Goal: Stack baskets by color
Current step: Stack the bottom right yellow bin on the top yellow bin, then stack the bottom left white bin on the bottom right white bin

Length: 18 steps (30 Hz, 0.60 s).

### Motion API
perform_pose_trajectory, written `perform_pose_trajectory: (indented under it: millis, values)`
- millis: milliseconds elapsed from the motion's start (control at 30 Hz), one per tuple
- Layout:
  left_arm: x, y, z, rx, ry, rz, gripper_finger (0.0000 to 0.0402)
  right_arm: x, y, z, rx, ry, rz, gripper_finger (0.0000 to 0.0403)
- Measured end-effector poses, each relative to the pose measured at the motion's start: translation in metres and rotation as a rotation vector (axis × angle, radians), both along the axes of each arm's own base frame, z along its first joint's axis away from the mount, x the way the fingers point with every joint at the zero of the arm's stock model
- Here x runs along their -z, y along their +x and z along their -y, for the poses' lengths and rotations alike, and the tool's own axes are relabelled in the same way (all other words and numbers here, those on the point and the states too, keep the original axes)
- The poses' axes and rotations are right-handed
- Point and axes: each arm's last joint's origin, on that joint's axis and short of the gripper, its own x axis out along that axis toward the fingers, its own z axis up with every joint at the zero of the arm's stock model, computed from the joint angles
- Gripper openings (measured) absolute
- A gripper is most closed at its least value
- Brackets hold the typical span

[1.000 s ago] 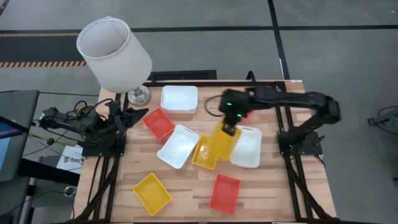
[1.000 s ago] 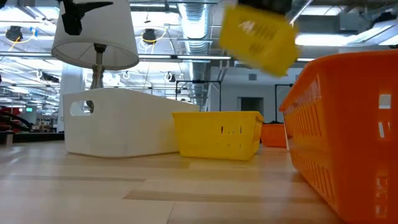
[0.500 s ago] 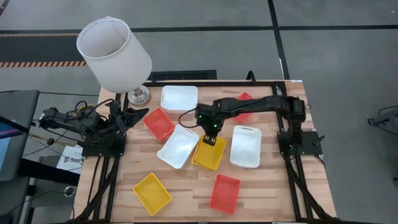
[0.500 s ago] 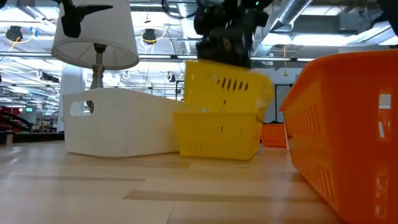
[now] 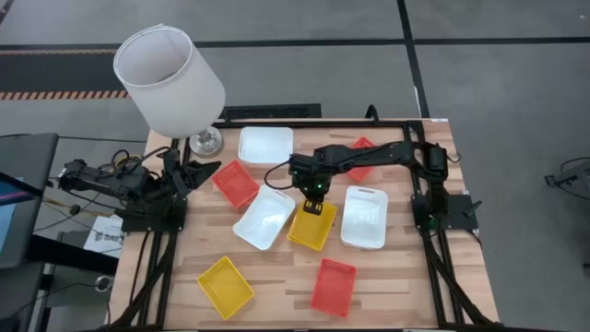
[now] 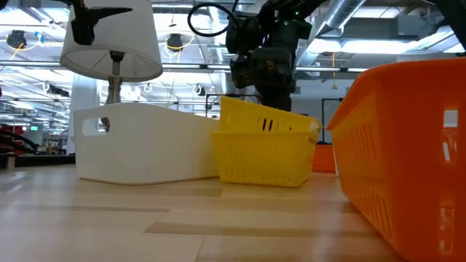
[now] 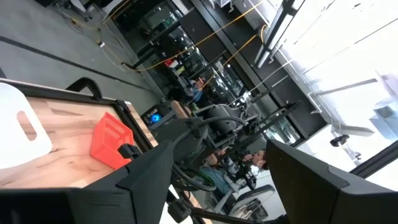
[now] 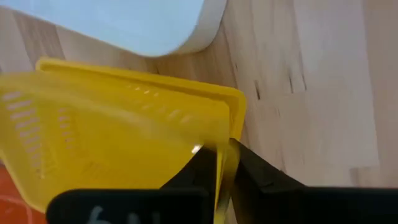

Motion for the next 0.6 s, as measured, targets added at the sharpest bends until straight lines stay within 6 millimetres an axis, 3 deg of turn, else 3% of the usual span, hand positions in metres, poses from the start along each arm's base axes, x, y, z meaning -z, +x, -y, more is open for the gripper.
perform_pose_trajectory:
  millis: [333, 600]
  values:
    - [0.001, 0.0, 0.0, 0.0, 0.003, -0.012, 0.0247, -0.002, -0.001, 0.004, -0.027, -0.038, 0.014, 0.0151]
    - [0.002, 0.0, 0.0, -0.002, 0.004, -0.018, 0.0247, -0.044, -0.01, 0.006, 0.05, -0.07, 0.164, 0.02]
